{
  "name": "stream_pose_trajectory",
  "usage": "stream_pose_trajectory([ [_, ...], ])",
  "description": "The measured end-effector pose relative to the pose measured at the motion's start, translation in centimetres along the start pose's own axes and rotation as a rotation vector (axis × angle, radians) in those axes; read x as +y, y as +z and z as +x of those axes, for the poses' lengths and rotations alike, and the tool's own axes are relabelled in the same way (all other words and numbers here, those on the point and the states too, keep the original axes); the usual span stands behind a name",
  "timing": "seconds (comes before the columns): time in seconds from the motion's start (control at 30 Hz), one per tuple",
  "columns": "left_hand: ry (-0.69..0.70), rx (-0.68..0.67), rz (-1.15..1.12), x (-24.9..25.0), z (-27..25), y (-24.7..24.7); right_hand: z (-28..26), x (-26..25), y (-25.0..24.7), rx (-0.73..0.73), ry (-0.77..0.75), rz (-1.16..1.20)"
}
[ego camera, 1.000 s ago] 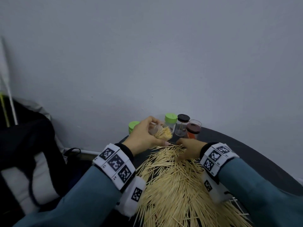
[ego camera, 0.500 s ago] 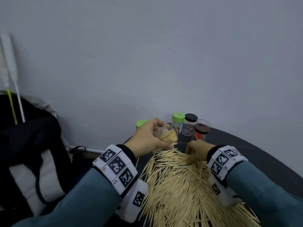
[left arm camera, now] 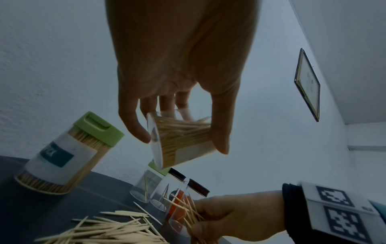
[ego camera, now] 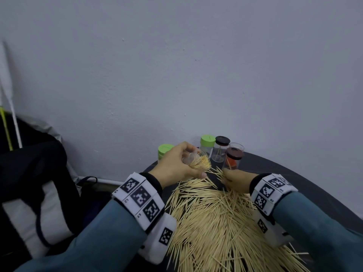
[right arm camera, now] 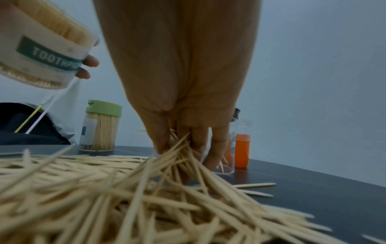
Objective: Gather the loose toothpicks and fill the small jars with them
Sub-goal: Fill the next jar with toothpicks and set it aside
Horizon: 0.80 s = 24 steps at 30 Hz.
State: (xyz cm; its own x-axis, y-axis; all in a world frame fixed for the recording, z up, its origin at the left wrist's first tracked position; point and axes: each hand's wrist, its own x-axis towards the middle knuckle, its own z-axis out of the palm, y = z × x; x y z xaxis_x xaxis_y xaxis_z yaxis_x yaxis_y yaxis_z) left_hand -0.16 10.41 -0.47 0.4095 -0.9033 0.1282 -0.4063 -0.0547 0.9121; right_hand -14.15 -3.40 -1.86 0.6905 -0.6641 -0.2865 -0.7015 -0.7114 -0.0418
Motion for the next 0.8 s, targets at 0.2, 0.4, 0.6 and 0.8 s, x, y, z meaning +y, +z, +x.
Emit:
stream_pose_trajectory([
  [0.2, 0.015, -0.028, 0.000, 0.3, 0.1, 0.7, -0.1, 0.8, 0.3, -0.003, 0.028, 0.347],
  [0.4, 0.033, -0.052, 0.014, 0.8, 0.2, 1.9, -1.8, 1.2, -0.7, 0.037, 0.031, 0.855],
  [0.6, 0.039, -0.107, 0.033, 0.9, 0.3, 3.7, -3.2, 3.0, -0.4, 0.222, -0.105, 1.186],
  [0.8, 0.049, -0.135, 0.047, 1.3, 0.4, 5.1, -4.7, 4.4, 0.2, 0.279, -0.124, 1.500],
])
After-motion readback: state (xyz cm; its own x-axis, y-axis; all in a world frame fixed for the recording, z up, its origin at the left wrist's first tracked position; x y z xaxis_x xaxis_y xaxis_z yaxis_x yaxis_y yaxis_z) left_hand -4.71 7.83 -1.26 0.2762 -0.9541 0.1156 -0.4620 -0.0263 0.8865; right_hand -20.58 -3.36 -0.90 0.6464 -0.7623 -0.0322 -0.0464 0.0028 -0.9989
